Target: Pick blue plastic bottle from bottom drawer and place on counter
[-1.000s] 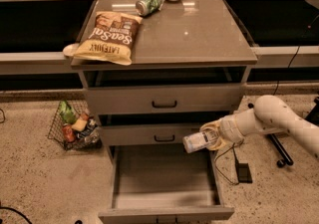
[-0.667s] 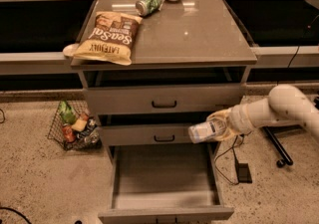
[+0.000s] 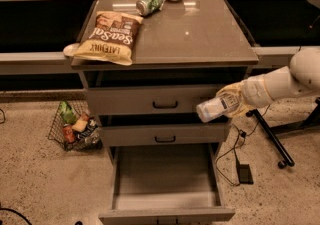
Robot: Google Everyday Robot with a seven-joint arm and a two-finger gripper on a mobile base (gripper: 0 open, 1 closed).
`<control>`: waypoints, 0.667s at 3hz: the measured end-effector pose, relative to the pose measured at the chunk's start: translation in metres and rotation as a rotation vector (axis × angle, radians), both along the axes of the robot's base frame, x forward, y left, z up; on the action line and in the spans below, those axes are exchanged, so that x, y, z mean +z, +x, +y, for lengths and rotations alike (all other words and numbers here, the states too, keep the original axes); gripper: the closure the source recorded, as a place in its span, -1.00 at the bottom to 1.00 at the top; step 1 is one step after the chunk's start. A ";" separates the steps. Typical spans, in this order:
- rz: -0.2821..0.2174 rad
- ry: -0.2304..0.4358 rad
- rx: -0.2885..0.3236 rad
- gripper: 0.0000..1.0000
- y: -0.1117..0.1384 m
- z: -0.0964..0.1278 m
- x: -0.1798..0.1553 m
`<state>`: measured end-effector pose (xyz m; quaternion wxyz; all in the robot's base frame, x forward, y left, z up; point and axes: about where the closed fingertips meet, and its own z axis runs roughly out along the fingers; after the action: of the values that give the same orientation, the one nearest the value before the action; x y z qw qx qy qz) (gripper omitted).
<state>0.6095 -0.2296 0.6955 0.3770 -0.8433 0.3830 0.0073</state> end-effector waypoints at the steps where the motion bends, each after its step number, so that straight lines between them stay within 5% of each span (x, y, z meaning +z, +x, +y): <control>1: -0.005 -0.004 0.004 1.00 0.000 0.000 0.006; 2: -0.033 -0.022 0.015 1.00 0.003 0.004 0.016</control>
Offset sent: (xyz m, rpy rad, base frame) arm 0.0079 0.0047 0.0374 -0.0543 -0.0842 0.0237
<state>0.6126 -0.2261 0.7116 0.3739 -0.8501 0.3707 -0.0080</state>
